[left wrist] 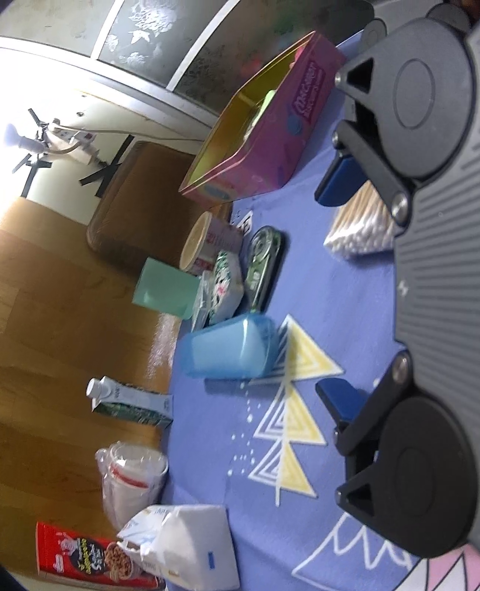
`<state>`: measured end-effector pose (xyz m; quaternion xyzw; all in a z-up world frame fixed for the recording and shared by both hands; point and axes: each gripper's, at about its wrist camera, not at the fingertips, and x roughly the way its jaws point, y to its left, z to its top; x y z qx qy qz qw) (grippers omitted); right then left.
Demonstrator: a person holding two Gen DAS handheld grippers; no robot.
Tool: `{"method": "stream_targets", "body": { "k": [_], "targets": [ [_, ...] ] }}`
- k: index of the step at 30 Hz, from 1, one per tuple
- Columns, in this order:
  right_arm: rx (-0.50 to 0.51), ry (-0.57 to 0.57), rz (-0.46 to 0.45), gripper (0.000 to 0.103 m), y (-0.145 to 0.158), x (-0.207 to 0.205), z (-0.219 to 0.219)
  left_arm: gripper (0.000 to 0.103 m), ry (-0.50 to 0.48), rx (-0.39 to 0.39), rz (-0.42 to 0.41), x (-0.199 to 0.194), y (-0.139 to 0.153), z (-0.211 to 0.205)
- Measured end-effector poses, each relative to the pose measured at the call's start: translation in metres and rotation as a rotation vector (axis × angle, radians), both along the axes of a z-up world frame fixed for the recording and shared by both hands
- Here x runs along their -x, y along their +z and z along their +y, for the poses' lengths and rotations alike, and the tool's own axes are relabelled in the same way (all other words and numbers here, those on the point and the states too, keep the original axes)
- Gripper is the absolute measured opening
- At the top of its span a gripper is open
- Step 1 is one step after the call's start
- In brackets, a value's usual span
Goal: Organize soft objects
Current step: 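Grasp the cotton-swab bag with the right gripper, then carry the cotton-swab bag over the pink tin and release it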
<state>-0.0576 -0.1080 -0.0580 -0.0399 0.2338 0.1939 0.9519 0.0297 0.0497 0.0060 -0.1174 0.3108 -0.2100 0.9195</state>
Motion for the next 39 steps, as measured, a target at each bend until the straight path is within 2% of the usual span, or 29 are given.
{"method": "stream_targets", "body": {
  "k": [4, 10, 12, 14, 15, 18, 22, 29, 35, 36, 39],
  "targets": [
    [0.013, 0.004, -0.009, 0.07, -0.001, 0.0, 0.0, 0.102, -0.033, 0.035, 0.024, -0.002, 0.0, -0.008],
    [0.018, 0.007, -0.006, 0.072, 0.0, -0.004, 0.003, 0.102, -0.089, 0.015, 0.05, -0.003, -0.005, -0.027],
    [0.022, 0.009, -0.005, 0.071, 0.001, -0.005, 0.004, 0.098, -0.112, 0.025, 0.067, -0.004, -0.007, -0.033],
    [0.027, 0.019, -0.009, 0.059, 0.001, -0.006, 0.007, 0.087, -0.149, 0.018, 0.063, -0.003, -0.007, -0.042],
    [0.028, 0.025, -0.015, 0.045, 0.001, -0.005, 0.008, 0.084, -0.165, 0.009, 0.064, -0.001, -0.007, -0.049],
    [0.059, 0.019, -0.052, 0.042, 0.002, 0.0, 0.014, 0.084, -0.16, -0.029, 0.046, 0.003, -0.003, -0.06],
    [0.056, -0.015, -0.132, 0.041, 0.009, 0.01, 0.005, 0.084, -0.183, -0.017, -0.01, 0.005, 0.018, -0.073],
    [0.06, -0.149, -0.303, 0.041, 0.036, 0.019, -0.026, 0.084, -0.265, -0.057, -0.164, -0.01, 0.062, -0.13],
    [0.053, -0.303, -0.36, 0.041, 0.051, 0.013, -0.068, 0.084, -0.347, -0.062, -0.207, -0.034, 0.074, -0.185],
    [0.055, -0.331, -0.365, 0.041, 0.052, 0.012, -0.073, 0.085, -0.356, -0.063, -0.209, -0.038, 0.074, -0.195],
    [0.051, -0.418, -0.368, 0.041, 0.053, 0.0, -0.091, 0.096, -0.338, -0.119, -0.22, -0.048, 0.068, -0.22]
  ]
}}
